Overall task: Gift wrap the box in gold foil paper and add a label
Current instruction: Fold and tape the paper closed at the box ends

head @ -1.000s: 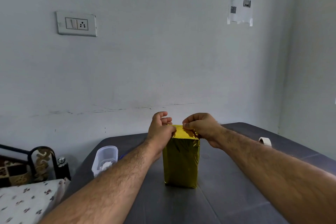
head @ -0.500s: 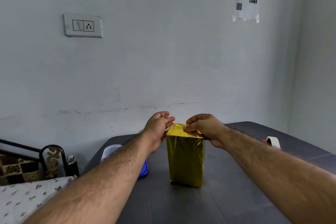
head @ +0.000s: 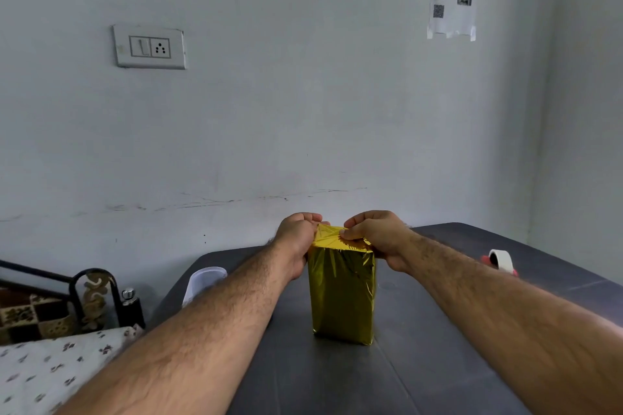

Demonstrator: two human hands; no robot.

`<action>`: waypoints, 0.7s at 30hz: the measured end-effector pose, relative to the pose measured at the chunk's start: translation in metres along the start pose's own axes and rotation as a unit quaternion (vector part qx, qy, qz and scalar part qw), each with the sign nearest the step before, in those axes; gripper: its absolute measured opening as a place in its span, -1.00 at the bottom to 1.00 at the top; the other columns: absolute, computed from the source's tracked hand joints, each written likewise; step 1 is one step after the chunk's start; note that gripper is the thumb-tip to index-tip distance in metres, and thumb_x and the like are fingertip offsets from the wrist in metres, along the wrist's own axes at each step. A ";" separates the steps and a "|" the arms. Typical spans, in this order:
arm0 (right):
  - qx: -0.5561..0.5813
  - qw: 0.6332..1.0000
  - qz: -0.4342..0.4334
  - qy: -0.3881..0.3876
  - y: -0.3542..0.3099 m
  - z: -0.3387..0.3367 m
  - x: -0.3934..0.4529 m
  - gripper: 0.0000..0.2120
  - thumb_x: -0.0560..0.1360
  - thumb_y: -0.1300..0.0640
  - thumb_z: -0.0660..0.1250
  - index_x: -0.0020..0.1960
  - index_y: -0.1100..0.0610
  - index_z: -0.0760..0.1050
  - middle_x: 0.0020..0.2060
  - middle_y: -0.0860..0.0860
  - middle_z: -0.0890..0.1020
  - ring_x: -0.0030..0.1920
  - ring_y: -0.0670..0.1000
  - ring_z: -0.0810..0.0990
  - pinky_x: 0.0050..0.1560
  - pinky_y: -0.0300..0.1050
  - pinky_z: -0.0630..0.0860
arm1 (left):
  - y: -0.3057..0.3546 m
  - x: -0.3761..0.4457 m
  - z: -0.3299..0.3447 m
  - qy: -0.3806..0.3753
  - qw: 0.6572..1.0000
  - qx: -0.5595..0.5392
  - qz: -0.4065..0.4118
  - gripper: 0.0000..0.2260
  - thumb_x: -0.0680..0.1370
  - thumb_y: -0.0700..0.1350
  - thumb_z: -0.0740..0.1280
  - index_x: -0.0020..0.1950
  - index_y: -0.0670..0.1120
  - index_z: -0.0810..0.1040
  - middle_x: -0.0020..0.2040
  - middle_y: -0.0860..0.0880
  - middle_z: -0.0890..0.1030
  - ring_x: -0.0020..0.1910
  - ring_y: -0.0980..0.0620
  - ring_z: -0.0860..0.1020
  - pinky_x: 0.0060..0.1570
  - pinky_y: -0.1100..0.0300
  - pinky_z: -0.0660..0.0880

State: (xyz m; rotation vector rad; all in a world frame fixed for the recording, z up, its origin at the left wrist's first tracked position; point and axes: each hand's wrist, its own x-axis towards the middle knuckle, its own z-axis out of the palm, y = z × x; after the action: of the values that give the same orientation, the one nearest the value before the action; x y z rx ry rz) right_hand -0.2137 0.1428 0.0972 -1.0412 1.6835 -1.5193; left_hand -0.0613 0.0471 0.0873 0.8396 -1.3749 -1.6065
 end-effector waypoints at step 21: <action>0.091 0.996 -0.002 -0.024 0.012 -0.008 0.002 -0.87 0.57 0.28 0.49 0.11 0.25 0.71 0.05 0.21 0.76 -0.05 0.09 0.74 0.17 0.05 0.67 | 0.012 0.004 0.005 -0.052 0.986 0.158 -0.007 -0.73 0.35 -0.32 0.61 0.02 -0.12 0.76 0.04 -0.17 0.74 0.14 -0.17 0.69 0.14 -0.17 0.67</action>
State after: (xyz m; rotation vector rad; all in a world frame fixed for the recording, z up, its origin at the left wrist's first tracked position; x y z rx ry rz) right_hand -0.2231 0.1450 0.0862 -0.9761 1.4812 -1.6042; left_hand -0.0656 0.0451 0.1001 0.9630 -1.7320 -1.4803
